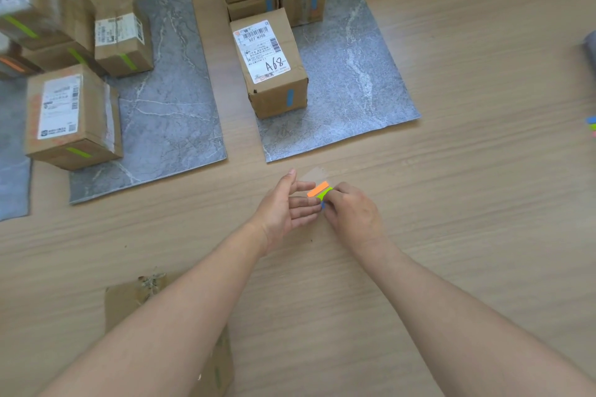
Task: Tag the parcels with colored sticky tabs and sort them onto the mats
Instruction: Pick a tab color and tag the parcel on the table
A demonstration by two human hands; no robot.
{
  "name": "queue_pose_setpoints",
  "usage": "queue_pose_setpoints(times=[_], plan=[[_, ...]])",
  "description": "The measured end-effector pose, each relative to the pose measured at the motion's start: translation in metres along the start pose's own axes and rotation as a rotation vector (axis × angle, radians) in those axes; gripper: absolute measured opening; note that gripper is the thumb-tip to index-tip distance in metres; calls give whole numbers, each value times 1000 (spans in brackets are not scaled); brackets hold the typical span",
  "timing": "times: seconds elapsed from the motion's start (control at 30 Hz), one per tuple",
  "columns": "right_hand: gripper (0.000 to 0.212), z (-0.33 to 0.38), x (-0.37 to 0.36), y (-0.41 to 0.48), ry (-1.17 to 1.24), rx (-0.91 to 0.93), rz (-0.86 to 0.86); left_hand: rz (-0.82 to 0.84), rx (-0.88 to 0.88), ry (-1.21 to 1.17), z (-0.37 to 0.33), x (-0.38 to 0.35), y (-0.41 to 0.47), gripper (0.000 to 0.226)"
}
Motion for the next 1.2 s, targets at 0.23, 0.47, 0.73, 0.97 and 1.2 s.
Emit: queue_pose_setpoints(times=[0.23, 0.47, 0.73, 0.97, 1.2], plan=[[4, -3, 3, 1, 55, -76, 40, 19, 61, -5, 5, 0, 0, 64], [10, -3, 8, 9, 48, -162, 203, 69, 100, -9, 1, -11, -9, 74], [12, -6, 10, 9, 169, -238, 179, 117, 148, 70, 9, -21, -16, 86], [17, -63, 39, -21, 410, -817, -108, 91, 144, 85, 10, -23, -14, 93], [20, -34, 72, -48, 713, -697, -366, -5, -140, 156, 3, -10, -25, 30]])
Point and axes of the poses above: each hand's wrist, its own y-axis towards the middle knuckle, its own x-axis out of the back of the hand, z = x × y, the point moved 6 cm from there along y, towards the middle knuckle, and after that the axes turned 11 degrees about -y, right-handed, at the moved point
